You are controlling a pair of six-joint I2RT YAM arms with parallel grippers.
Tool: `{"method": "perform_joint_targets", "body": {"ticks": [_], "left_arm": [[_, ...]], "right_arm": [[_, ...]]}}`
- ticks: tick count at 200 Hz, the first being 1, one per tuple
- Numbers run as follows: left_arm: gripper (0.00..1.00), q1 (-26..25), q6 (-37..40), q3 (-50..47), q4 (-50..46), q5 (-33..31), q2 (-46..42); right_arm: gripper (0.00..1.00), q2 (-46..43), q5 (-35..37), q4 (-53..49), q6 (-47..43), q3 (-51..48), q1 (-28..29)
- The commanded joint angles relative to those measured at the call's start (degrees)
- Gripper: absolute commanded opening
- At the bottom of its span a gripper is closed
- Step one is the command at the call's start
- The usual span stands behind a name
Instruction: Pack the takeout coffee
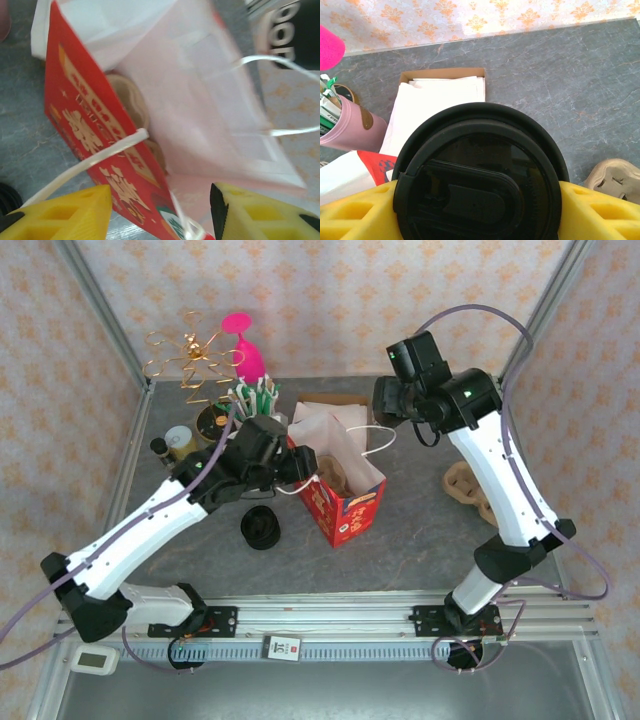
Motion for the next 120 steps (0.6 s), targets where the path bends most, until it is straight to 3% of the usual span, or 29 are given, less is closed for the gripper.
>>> {"method": "perform_joint_targets", "body": {"ticks": [1, 48, 89, 120], "left_arm": [[0.54, -0.10, -1.96, -0.99, 5.89, -0.31, 2.21], [0.39, 0.02, -0.66, -0.50, 8.80, -2.65, 5.67], [0.17, 0.44, 3.17, 3.54, 2.99, -5.37, 8.05], [0.08, 2.71, 8.17, 6.23, -0.69, -3.97, 8.38]], "right_arm": [[0.69, -2.20, -0.98, -1.61, 0.58, -0.26, -0.26], [0.68, -2.97, -3.97, -1.75, 0.29, 0.99, -0.14], [0.68, -2.80, -4.59, -1.76, 0.15, 3.01, 0.21], [0.68, -2.44, -5.67, -1.76, 0.12, 4.73, 0.54]]}}
